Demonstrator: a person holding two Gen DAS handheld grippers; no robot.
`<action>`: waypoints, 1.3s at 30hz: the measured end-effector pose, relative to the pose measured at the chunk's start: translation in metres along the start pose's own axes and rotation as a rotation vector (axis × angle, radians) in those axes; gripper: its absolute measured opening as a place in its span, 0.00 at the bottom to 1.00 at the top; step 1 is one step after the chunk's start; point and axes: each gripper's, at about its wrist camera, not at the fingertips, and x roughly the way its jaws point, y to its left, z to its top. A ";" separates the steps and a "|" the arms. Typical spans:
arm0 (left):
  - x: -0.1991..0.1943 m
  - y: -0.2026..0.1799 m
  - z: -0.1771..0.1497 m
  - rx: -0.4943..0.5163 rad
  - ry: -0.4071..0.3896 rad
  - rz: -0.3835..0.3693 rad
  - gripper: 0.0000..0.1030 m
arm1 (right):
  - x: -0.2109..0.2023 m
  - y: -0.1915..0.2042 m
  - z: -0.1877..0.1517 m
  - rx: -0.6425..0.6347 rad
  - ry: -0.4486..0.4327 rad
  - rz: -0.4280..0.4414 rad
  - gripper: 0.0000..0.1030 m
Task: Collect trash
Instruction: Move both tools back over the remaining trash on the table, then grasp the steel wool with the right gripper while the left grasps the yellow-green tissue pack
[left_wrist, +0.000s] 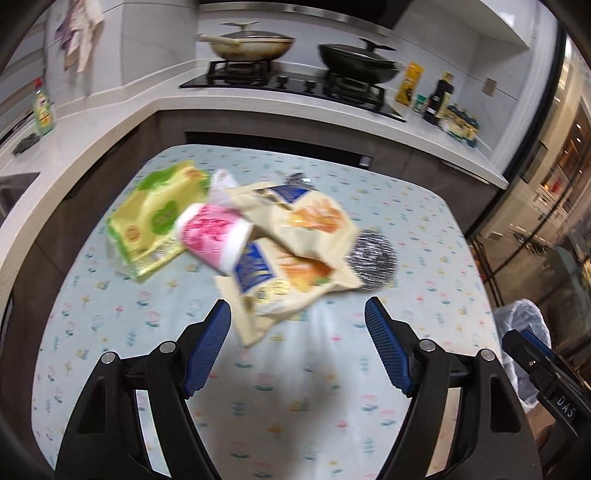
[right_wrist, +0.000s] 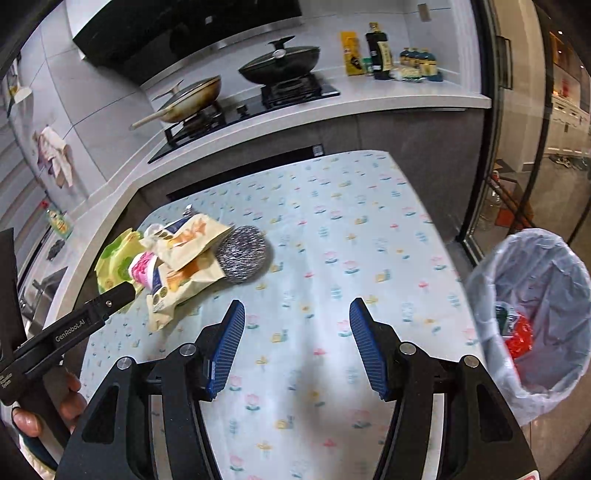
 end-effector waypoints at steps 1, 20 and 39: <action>0.001 0.012 0.001 -0.013 -0.001 0.012 0.69 | 0.005 0.004 0.001 -0.001 0.005 0.005 0.56; 0.057 0.153 0.028 -0.127 0.011 0.185 0.73 | 0.120 0.027 0.030 0.059 0.089 -0.017 0.56; 0.071 0.158 0.035 -0.120 0.007 0.178 0.09 | 0.162 0.038 0.038 0.055 0.124 0.039 0.22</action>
